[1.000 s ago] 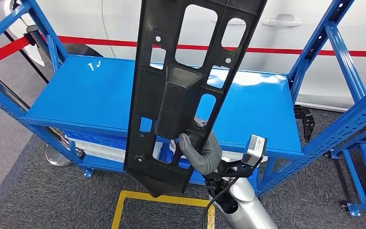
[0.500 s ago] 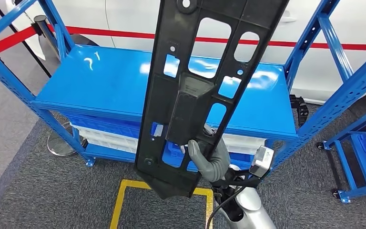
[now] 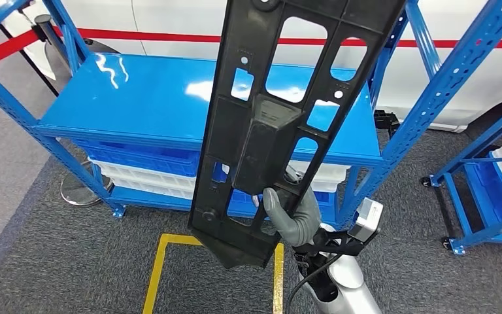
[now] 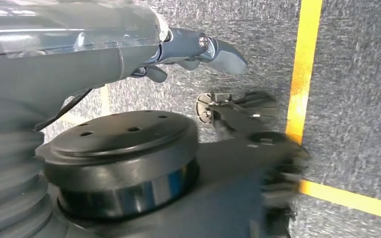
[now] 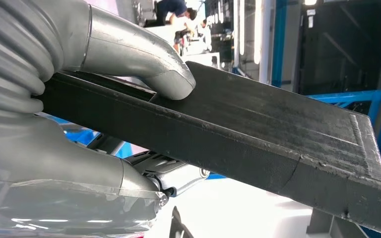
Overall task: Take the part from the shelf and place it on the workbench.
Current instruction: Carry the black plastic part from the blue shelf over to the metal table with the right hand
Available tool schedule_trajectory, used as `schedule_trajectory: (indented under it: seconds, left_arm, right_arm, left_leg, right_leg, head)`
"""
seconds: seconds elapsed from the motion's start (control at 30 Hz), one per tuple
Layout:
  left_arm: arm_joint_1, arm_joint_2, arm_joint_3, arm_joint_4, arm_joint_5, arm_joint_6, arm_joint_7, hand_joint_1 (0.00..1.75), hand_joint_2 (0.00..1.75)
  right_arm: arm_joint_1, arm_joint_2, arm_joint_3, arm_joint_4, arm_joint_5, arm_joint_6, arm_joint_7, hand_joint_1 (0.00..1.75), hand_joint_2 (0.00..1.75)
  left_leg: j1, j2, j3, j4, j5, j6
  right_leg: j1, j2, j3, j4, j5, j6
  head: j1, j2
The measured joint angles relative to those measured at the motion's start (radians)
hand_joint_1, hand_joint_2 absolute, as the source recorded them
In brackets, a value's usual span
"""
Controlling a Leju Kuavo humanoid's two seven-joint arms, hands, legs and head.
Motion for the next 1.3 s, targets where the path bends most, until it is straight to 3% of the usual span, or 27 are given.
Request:
schedule_trajectory:
  seconds: [0.07, 0.1, 0.17, 0.23, 0.3, 0.33, 0.37, 0.4, 0.43, 0.47, 0.53, 0.6, 0.67, 0.7, 0.77, 0.83, 0.87, 0.9, 0.93, 1.0, 1.03, 1.1, 1.2, 1.23, 1.27, 1.3]
  left_arm:
    - [-0.002, 0.001, 0.000, 0.000, -0.001, -0.001, 0.000, 0.00, 1.75]
    - [-0.002, 0.001, 0.000, 0.000, -0.001, -0.002, 0.000, 0.00, 1.75]
    - [-0.003, 0.001, 0.000, 0.000, -0.001, -0.002, 0.001, 0.00, 1.75]
    - [-0.003, 0.001, 0.000, 0.000, 0.000, -0.003, 0.002, 0.00, 1.75]
    - [-0.003, 0.001, 0.000, 0.000, 0.001, -0.003, 0.002, 0.00, 1.75]
    - [-0.003, 0.001, 0.000, 0.000, 0.001, -0.003, 0.002, 0.00, 1.75]
    - [-0.002, 0.001, 0.000, 0.000, 0.001, -0.003, 0.002, 0.00, 1.75]
    - [-0.002, 0.001, 0.000, 0.000, 0.002, -0.003, 0.002, 0.00, 1.75]
    - [-0.003, 0.002, 0.000, 0.000, 0.002, -0.003, 0.002, 0.00, 1.75]
    - [-0.003, 0.002, 0.000, 0.000, 0.002, -0.003, 0.001, 0.00, 1.75]
    - [-0.004, 0.001, 0.000, 0.000, 0.002, -0.003, 0.000, 0.00, 1.75]
    - [-0.003, 0.001, 0.000, 0.000, 0.001, -0.003, -0.002, 0.00, 1.75]
    - [-0.003, 0.000, 0.000, 0.000, -0.001, -0.003, -0.004, 0.00, 1.75]
    - [-0.003, 0.000, 0.000, 0.000, -0.001, -0.003, -0.004, 0.00, 1.75]
    - [-0.001, 0.000, 0.000, 0.000, -0.002, -0.003, -0.006, 0.00, 1.75]
    - [0.002, 0.000, 0.000, 0.000, -0.002, -0.003, -0.007, 0.00, 1.75]
    - [0.004, 0.000, 0.000, 0.000, -0.003, -0.003, -0.007, 0.00, 1.75]
    - [0.004, 0.001, 0.000, 0.000, -0.003, -0.003, -0.008, 0.00, 1.75]
    - [0.004, 0.001, 0.000, 0.000, -0.003, -0.003, -0.008, 0.00, 1.75]
    - [0.003, 0.001, 0.000, 0.000, -0.004, -0.003, -0.008, 0.00, 1.75]
    - [0.002, 0.001, 0.000, 0.000, -0.004, -0.003, -0.008, 0.00, 1.75]
    - [0.004, 0.001, 0.000, 0.000, -0.004, -0.003, -0.009, 0.00, 1.75]
    - [0.005, 0.001, 0.000, 0.000, -0.004, -0.003, -0.009, 0.00, 1.75]
    - [0.003, 0.001, 0.000, 0.000, -0.004, -0.003, -0.009, 0.00, 1.75]
    - [0.003, 0.000, 0.000, 0.000, -0.004, -0.003, -0.009, 0.00, 1.75]
    - [0.002, 0.000, 0.000, 0.000, -0.004, -0.003, -0.009, 0.00, 1.75]
  right_arm:
    - [0.001, 0.003, -0.002, 0.000, 0.000, 0.000, 0.000, 1.75, 1.75]
    - [0.002, 0.005, -0.003, 0.000, 0.000, 0.001, -0.001, 1.75, 1.75]
    - [0.006, 0.006, -0.006, 0.000, 0.000, 0.001, -0.001, 1.75, 1.75]
    - [0.009, 0.006, -0.008, 0.000, 0.001, 0.004, -0.001, 1.75, 1.75]
    - [0.011, 0.006, -0.009, -0.001, 0.001, 0.007, -0.001, 1.75, 1.75]
    - [0.012, 0.006, -0.009, 0.000, 0.001, 0.008, -0.001, 1.75, 1.75]
    - [0.014, 0.006, -0.009, 0.000, 0.001, 0.010, -0.001, 1.75, 1.75]
    - [0.015, 0.006, -0.009, 0.000, 0.001, 0.010, -0.001, 1.75, 1.75]
    - [0.017, 0.006, -0.010, 0.000, 0.001, 0.011, -0.001, 1.75, 1.75]
    - [0.018, 0.006, -0.010, 0.000, 0.001, 0.012, -0.002, 1.75, 1.75]
    - [0.017, 0.006, -0.012, -0.002, 0.002, 0.013, -0.002, 1.75, 1.75]
    - [0.017, 0.007, -0.013, -0.006, 0.005, 0.016, -0.004, 1.75, 1.75]
    - [0.019, 0.007, -0.017, -0.009, 0.011, 0.017, -0.005, 1.75, 1.75]
    - [0.019, 0.007, -0.019, -0.010, 0.014, 0.017, -0.005, 1.75, 1.75]
    - [0.021, 0.010, -0.023, -0.011, 0.018, 0.018, -0.006, 1.75, 1.75]
    - [0.023, 0.013, -0.024, -0.011, 0.020, 0.019, -0.006, 1.75, 1.75]
    - [0.025, 0.014, -0.025, -0.011, 0.022, 0.019, -0.006, 1.75, 1.75]
    - [0.027, 0.014, -0.026, -0.011, 0.024, 0.019, -0.006, 1.75, 1.75]
    - [0.029, 0.014, -0.027, -0.011, 0.026, 0.019, -0.006, 1.75, 1.75]
    - [0.032, 0.014, -0.029, -0.011, 0.030, 0.019, -0.006, 1.75, 1.75]
    - [0.032, 0.014, -0.030, -0.012, 0.031, 0.019, -0.006, 1.75, 1.75]
    - [0.033, 0.016, -0.031, -0.015, 0.032, 0.019, -0.006, 1.75, 1.75]
    - [0.036, 0.017, -0.033, -0.018, 0.034, 0.020, -0.006, 1.75, 1.75]
    - [0.038, 0.017, -0.035, -0.018, 0.035, 0.020, -0.007, 1.75, 1.75]
    - [0.040, 0.017, -0.038, -0.019, 0.036, 0.020, -0.007, 1.75, 1.75]
    - [0.041, 0.017, -0.040, -0.019, 0.036, 0.021, -0.008, 1.75, 1.75]
  left_leg:
    - [-0.003, -0.025, 0.066, -0.104, -0.009, 0.007]
    - [-0.005, -0.028, 0.076, -0.126, -0.014, 0.008]
    - [-0.003, -0.012, 0.066, -0.135, 0.002, 0.016]
    - [0.000, 0.009, 0.052, -0.143, 0.022, 0.030]
    - [-0.003, 0.029, 0.034, -0.144, 0.039, 0.040]
    - [-0.006, 0.039, 0.024, -0.142, 0.045, 0.042]
    - [-0.007, 0.050, 0.014, -0.139, 0.051, 0.042]
    - [-0.008, 0.060, 0.003, -0.136, 0.056, 0.042]
    - [-0.008, 0.070, -0.006, -0.132, 0.060, 0.040]
    - [-0.009, 0.078, -0.014, -0.127, 0.063, 0.038]
    - [-0.010, 0.092, -0.026, -0.119, 0.068, 0.033]
    - [-0.011, 0.105, -0.032, -0.117, 0.077, 0.023]
    - [-0.010, 0.115, -0.036, -0.119, 0.086, 0.010]
    - [-0.009, 0.107, -0.040, -0.115, 0.078, 0.005]
    - [-0.006, 0.069, -0.058, -0.059, 0.014, -0.005]
    - [-0.002, 0.039, -0.085, 0.058, -0.077, -0.012]
    - [0.001, 0.034, -0.092, 0.111, -0.102, -0.015]
    - [0.003, 0.032, -0.088, 0.139, -0.103, -0.018]
    - [0.006, 0.031, -0.070, 0.133, -0.084, -0.021]
    - [0.016, 0.012, 0.004, 0.035, -0.036, -0.029]
    - [0.019, -0.008, 0.047, -0.031, -0.029, -0.032]
    - [0.021, -0.042, 0.088, -0.107, -0.041, -0.027]
    - [0.018, -0.034, 0.081, -0.109, -0.036, -0.010]
    - [0.017, -0.023, 0.077, -0.107, -0.029, -0.001]
    - [0.015, -0.011, 0.069, -0.107, -0.020, 0.009]
    - [0.014, 0.002, 0.059, -0.108, -0.009, 0.019]
  right_leg:
    - [-0.001, 0.013, -0.013, -0.001, 0.019, 0.009]
    - [-0.002, 0.018, -0.016, -0.004, 0.029, 0.015]
    - [-0.002, 0.025, -0.023, -0.007, 0.038, 0.027]
    - [-0.002, 0.006, -0.042, 0.034, -0.012, 0.038]
    - [-0.008, -0.018, -0.071, 0.145, -0.109, 0.048]
    - [-0.011, -0.021, -0.085, 0.209, -0.144, 0.053]
    - [-0.014, -0.022, -0.090, 0.257, -0.158, 0.056]
    - [-0.017, -0.024, -0.082, 0.278, -0.152, 0.059]
    - [-0.018, -0.027, -0.056, 0.260, -0.130, 0.060]
    - [-0.019, -0.035, -0.013, 0.209, -0.103, 0.059]
    - [-0.011, -0.066, 0.082, 0.071, -0.085, 0.049]
    - [0.000, -0.085, 0.124, -0.007, -0.092, 0.037]
    - [0.002, -0.075, 0.121, -0.024, -0.079, 0.023]
    - [-0.001, -0.068, 0.116, -0.031, -0.068, 0.016]
    - [-0.009, -0.055, 0.102, -0.042, -0.045, 0.003]
    - [-0.009, -0.040, 0.077, -0.040, -0.026, -0.002]
    - [-0.009, -0.030, 0.064, -0.038, -0.017, -0.001]
    - [-0.010, -0.021, 0.050, -0.035, -0.008, 0.002]
    - [-0.012, -0.012, 0.035, -0.030, 0.001, 0.006]
    - [-0.019, 0.007, 0.004, -0.015, 0.015, 0.019]
    - [-0.021, 0.017, -0.011, -0.006, 0.022, 0.026]
    - [-0.021, 0.034, -0.030, 0.006, 0.037, 0.040]
    - [-0.021, 0.053, -0.040, 0.005, 0.058, 0.054]
    - [-0.021, 0.047, -0.045, 0.009, 0.055, 0.058]
    - [-0.022, 0.034, -0.053, 0.024, 0.034, 0.061]
    - [-0.022, 0.016, -0.064, 0.059, -0.008, 0.064]
  head:
    - [0.001, 0.000]
    - [0.000, 0.000]
    - [0.001, 0.000]
    - [0.006, 0.000]
    - [0.010, 0.000]
    - [0.010, 0.000]
    - [0.010, 0.000]
    - [0.010, 0.000]
    - [0.010, 0.000]
    - [0.010, 0.000]
    - [0.010, 0.000]
    - [0.010, 0.000]
    - [0.010, 0.000]
    - [0.010, 0.000]
    - [0.009, 0.000]
    - [0.008, 0.000]
    - [0.008, 0.000]
    - [0.008, 0.000]
    - [0.008, 0.000]
    - [0.008, 0.000]
    - [0.008, 0.000]
    - [0.009, 0.000]
    - [0.010, 0.000]
    - [0.010, 0.000]
    - [0.012, 0.000]
    - [0.013, 0.000]
